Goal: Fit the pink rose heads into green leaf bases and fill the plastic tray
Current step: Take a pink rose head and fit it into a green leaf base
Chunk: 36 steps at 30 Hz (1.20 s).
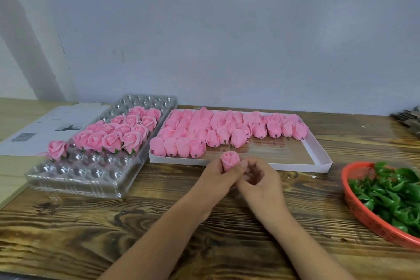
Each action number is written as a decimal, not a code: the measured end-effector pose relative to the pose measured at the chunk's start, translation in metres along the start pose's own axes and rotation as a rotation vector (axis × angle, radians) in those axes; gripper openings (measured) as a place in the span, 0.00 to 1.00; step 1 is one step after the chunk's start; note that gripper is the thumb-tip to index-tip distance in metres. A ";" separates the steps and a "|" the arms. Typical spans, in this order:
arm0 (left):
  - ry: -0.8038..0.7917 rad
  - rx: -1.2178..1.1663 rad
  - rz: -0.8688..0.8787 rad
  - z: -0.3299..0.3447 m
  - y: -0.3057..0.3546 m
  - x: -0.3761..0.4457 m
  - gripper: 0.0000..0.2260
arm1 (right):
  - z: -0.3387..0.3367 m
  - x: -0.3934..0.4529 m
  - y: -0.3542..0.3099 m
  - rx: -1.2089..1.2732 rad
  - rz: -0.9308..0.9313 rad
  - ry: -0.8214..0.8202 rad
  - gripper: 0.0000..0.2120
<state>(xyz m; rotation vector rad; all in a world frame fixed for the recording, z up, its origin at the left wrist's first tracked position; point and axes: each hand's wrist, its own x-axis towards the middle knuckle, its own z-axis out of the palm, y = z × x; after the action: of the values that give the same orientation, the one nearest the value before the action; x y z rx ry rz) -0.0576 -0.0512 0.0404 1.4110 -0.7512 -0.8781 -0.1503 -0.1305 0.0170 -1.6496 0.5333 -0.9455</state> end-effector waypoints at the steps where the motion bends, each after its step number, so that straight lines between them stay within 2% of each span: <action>1: -0.004 0.020 0.011 -0.001 -0.002 0.001 0.11 | -0.001 0.000 0.000 0.022 -0.010 -0.026 0.12; 6: -0.038 -0.017 0.074 -0.008 -0.009 -0.001 0.11 | -0.005 0.000 -0.005 0.104 -0.054 -0.212 0.14; 11: -0.061 -0.116 0.070 -0.010 -0.010 -0.004 0.11 | -0.009 0.002 -0.004 0.216 0.007 -0.330 0.15; 13: -0.003 -0.196 0.037 -0.006 -0.009 -0.003 0.10 | -0.004 -0.001 -0.003 0.180 0.003 -0.302 0.18; 17: 0.061 -0.328 -0.012 0.000 -0.007 -0.002 0.14 | 0.010 -0.012 0.002 -0.052 0.004 -0.175 0.21; 20: 0.068 -0.376 -0.012 0.003 -0.007 -0.003 0.20 | 0.013 -0.014 0.006 -0.200 -0.039 -0.075 0.17; 23: 0.051 -0.415 -0.019 0.003 -0.008 -0.003 0.16 | 0.013 -0.014 0.005 -0.255 -0.075 -0.060 0.13; 27: -0.014 -0.397 0.001 -0.003 -0.007 -0.003 0.14 | 0.009 -0.011 -0.001 -0.102 0.005 -0.126 0.10; 31: -0.104 -0.307 0.010 -0.007 -0.005 -0.007 0.16 | -0.004 -0.006 -0.006 0.143 0.114 -0.351 0.04; 34: -0.152 -0.237 0.007 -0.009 -0.005 -0.010 0.20 | -0.011 -0.004 -0.008 0.346 0.264 -0.500 0.07; 36: -0.148 -0.231 0.004 -0.010 -0.004 -0.011 0.22 | -0.011 -0.003 -0.008 0.436 0.338 -0.537 0.07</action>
<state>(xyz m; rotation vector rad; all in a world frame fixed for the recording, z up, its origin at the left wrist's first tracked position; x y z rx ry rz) -0.0548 -0.0369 0.0371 1.1494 -0.7378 -1.0397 -0.1624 -0.1323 0.0243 -1.2872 0.2036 -0.3127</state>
